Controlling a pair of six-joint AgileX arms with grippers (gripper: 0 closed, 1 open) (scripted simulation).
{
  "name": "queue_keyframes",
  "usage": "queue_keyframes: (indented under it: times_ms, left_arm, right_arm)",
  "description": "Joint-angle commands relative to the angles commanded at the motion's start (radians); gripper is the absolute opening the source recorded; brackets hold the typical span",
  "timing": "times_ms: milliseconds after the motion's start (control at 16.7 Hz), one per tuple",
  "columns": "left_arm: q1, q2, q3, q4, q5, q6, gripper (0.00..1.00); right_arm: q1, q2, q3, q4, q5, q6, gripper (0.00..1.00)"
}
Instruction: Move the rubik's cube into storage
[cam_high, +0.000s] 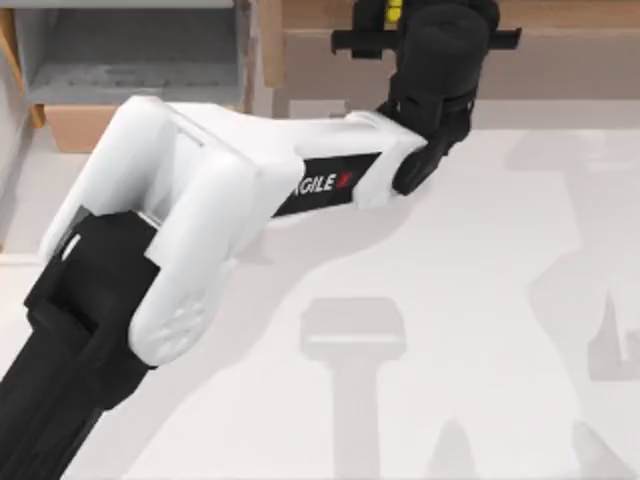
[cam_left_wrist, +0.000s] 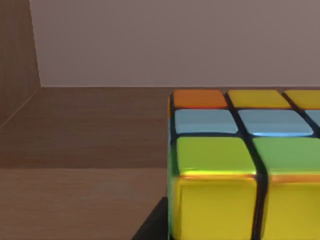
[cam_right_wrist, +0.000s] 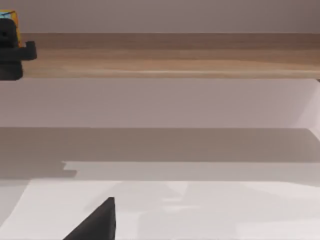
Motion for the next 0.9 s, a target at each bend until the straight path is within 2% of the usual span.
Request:
queue_keyframes:
  times_ms: [420,720,900]
  left_arm:
    - [-0.004,-0.004,0.003,0.002,-0.003,0.001,0.00]
    - [-0.015,-0.101,0.039,0.088,-0.074,-0.018,0.00]
    - [-0.029,-0.118,0.010,0.084,-0.082,-0.014,0.00]
  right_arm:
    - [0.000,0.000,0.000,0.000,0.000,0.000,1.00]
    - [0.000,0.000,0.000,0.000,0.000,0.000,1.00]
    - [0.000,0.000,0.000,0.000,0.000,0.000,1.00]
